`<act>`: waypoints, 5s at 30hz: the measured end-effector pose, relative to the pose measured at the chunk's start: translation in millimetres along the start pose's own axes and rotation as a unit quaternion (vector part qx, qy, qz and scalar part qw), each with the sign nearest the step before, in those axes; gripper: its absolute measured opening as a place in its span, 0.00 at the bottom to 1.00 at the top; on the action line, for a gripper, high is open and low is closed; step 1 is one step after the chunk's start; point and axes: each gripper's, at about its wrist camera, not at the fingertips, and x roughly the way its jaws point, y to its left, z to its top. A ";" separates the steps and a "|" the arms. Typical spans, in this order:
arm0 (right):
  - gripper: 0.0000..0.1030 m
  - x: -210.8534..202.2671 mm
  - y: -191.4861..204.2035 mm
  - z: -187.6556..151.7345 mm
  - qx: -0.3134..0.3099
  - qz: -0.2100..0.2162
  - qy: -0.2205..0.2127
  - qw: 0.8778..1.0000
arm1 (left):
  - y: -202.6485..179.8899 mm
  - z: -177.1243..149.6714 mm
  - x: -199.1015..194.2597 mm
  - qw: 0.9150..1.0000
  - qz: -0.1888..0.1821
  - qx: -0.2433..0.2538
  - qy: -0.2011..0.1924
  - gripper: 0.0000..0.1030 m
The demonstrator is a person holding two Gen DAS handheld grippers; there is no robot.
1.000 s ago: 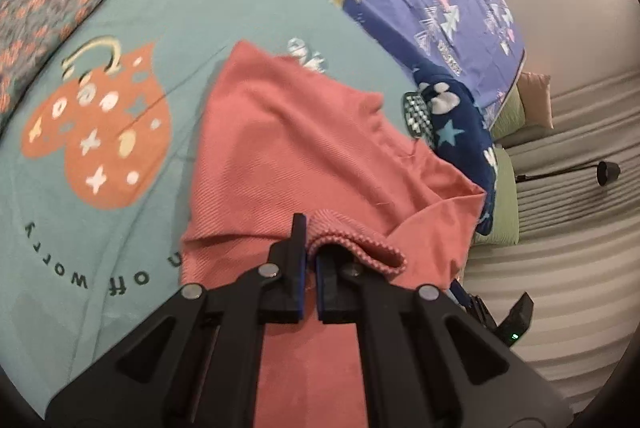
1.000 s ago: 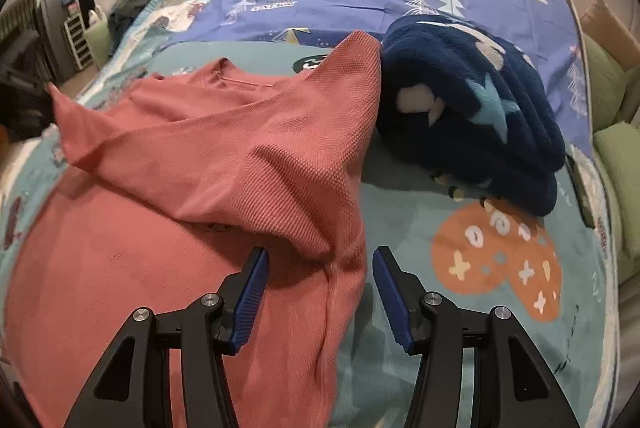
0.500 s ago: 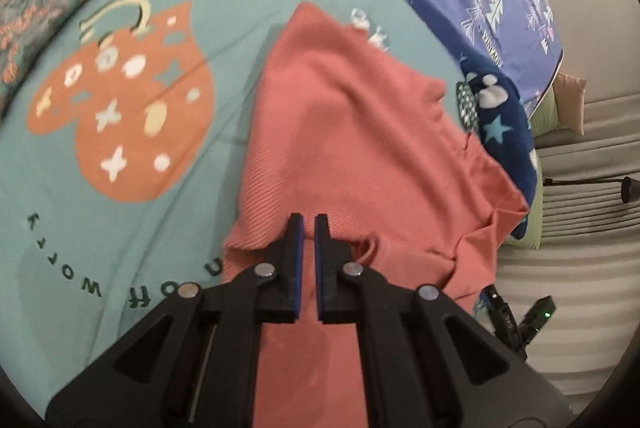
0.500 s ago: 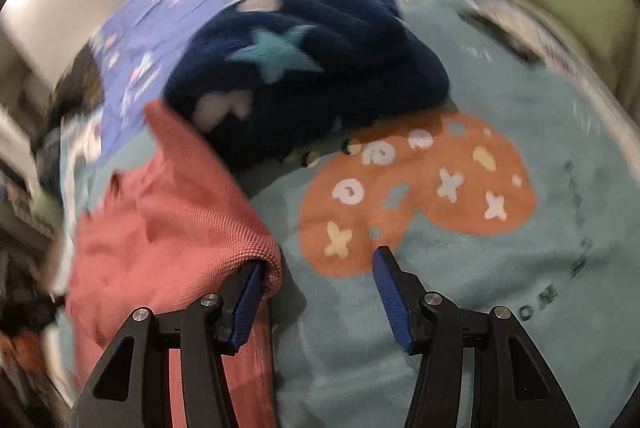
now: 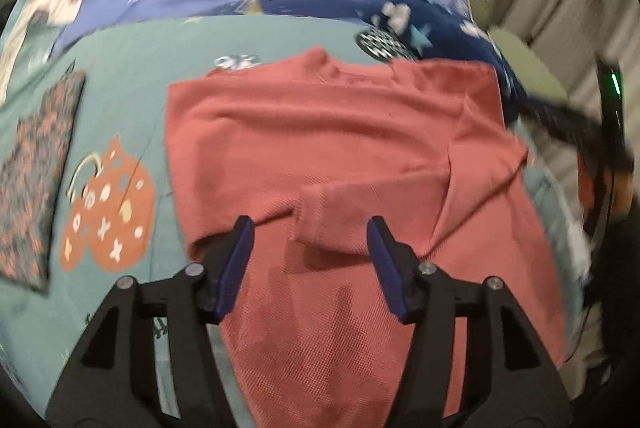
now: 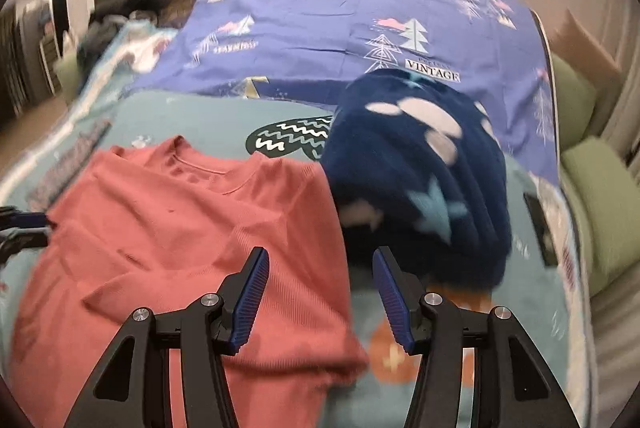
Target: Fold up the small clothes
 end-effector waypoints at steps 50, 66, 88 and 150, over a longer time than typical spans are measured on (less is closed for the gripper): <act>0.42 79.4 232.9 39.1 -0.333 0.225 0.028 0.915 | 85.9 25.3 -5.9 0.993 0.088 -0.042 -0.067 0.58; 0.03 16.3 162.9 100.3 -0.178 0.445 0.021 0.877 | 56.5 21.0 -16.6 0.990 -0.087 0.013 -0.108 0.73; 0.39 90.6 46.0 56.9 -0.224 0.087 0.142 0.960 | 55.6 37.2 40.0 0.999 -0.006 -0.036 0.020 0.05; 0.18 36.3 -48.8 -80.6 0.152 0.102 0.084 0.979 | 76.4 -46.3 -7.4 0.995 0.070 -0.071 -0.006 0.06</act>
